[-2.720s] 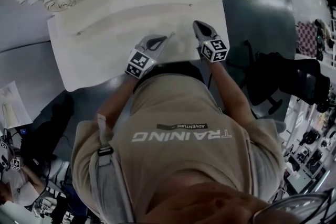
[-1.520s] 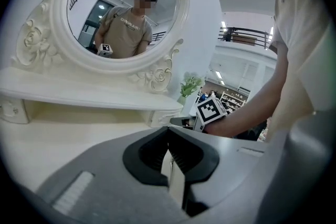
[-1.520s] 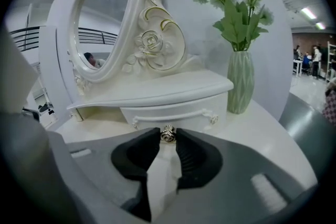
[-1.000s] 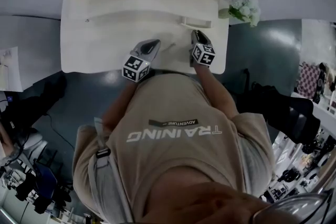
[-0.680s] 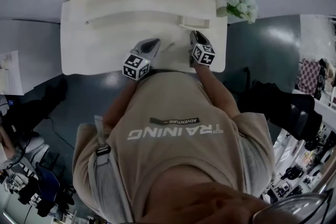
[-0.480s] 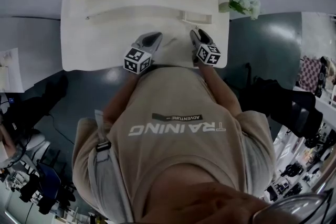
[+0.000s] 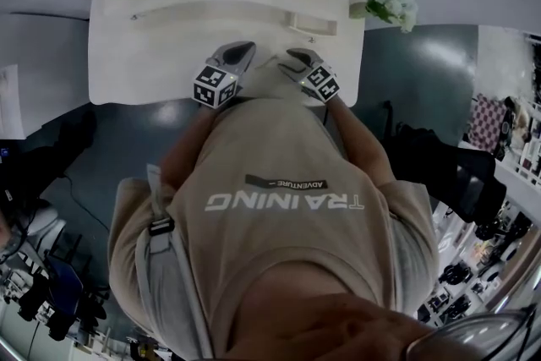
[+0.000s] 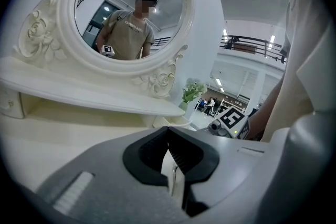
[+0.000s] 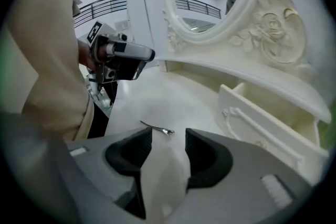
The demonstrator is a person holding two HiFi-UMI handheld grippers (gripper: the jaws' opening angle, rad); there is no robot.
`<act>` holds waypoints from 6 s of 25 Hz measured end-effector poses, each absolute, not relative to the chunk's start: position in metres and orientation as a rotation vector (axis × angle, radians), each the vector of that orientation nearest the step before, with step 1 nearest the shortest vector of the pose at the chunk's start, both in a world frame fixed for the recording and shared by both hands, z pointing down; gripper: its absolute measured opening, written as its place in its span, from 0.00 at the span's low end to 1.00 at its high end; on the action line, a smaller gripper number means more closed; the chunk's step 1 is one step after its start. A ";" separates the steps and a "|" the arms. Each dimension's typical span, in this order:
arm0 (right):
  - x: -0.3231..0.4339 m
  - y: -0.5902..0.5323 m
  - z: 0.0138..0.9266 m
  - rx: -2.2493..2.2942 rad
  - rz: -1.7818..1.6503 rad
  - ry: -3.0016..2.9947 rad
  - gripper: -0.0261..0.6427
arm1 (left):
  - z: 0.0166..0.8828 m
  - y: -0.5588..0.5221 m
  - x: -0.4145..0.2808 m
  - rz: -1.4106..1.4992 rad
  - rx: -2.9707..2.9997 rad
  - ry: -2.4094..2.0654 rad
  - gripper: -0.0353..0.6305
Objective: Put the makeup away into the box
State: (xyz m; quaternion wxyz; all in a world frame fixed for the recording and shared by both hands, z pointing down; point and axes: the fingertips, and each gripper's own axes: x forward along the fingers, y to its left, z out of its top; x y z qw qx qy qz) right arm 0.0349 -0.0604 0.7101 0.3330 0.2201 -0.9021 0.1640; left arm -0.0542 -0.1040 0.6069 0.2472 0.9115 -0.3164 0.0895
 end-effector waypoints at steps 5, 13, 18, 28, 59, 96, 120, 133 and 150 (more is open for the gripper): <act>0.019 -0.065 0.719 0.311 0.245 -2.310 0.34 | 0.605 -0.103 -0.062 0.254 2.467 -0.917 0.06; 0.015 -0.058 0.732 0.111 0.156 -2.280 0.20 | 0.612 -0.098 -0.088 0.267 2.389 -1.033 0.06; 0.015 -0.058 0.732 0.139 0.160 -2.285 0.14 | 0.609 -0.099 -0.084 0.278 2.399 -1.019 0.06; 0.037 -0.066 0.705 0.331 0.177 -2.327 0.14 | 0.601 -0.110 -0.063 0.296 2.471 -0.924 0.06; 0.173 -0.154 0.661 0.785 0.300 -2.220 0.14 | 0.588 -0.105 -0.065 0.195 2.471 -0.926 0.06; 0.171 -0.145 0.644 0.922 0.449 -2.332 0.16 | 0.591 -0.109 -0.053 0.245 2.485 -0.884 0.06; 0.230 -0.124 0.691 1.208 0.520 -2.476 0.04 | 0.671 -0.148 0.061 0.581 2.440 -0.810 0.06; 0.213 -0.139 0.690 0.987 0.484 -2.508 0.04 | 0.693 -0.150 0.084 0.770 2.467 -0.710 0.06; 0.220 -0.181 0.690 0.969 0.408 -2.554 0.04 | 0.693 -0.189 0.096 0.774 2.444 -0.806 0.06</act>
